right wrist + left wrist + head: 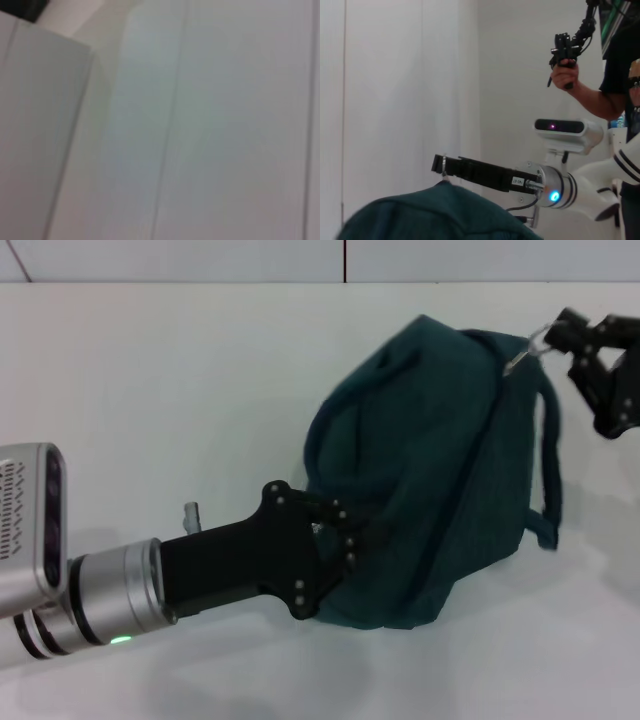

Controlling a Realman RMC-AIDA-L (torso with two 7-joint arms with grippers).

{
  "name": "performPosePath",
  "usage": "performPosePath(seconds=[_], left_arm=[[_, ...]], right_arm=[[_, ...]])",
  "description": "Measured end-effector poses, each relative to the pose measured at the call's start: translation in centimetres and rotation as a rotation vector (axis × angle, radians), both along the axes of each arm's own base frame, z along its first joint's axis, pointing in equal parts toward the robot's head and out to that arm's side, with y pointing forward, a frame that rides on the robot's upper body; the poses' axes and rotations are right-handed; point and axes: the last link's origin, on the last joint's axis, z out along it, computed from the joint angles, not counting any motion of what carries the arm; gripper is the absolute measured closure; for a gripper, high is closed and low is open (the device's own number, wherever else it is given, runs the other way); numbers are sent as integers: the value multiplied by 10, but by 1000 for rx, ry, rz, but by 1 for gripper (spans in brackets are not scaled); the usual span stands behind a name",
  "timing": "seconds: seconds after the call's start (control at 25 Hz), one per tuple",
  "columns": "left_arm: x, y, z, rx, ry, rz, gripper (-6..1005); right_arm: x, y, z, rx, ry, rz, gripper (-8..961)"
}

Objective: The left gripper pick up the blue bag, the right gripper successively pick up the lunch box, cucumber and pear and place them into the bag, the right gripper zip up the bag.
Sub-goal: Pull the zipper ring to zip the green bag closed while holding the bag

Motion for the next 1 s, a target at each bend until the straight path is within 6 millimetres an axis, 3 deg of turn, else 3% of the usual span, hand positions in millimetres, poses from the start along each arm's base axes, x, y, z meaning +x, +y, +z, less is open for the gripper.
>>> performPosePath(seconds=[0.68,0.8,1.0], left_arm=[[-10,3,22,210,-145,155,909],[-10,6,28,200,-194,191,815],[7,35,40,-23,-235,234,628]], right_arm=[[-2,1,-5,17,1,9,922],[-3,1,-5,17,1,11,922],[-4,1,-6,23,-6,17,924]])
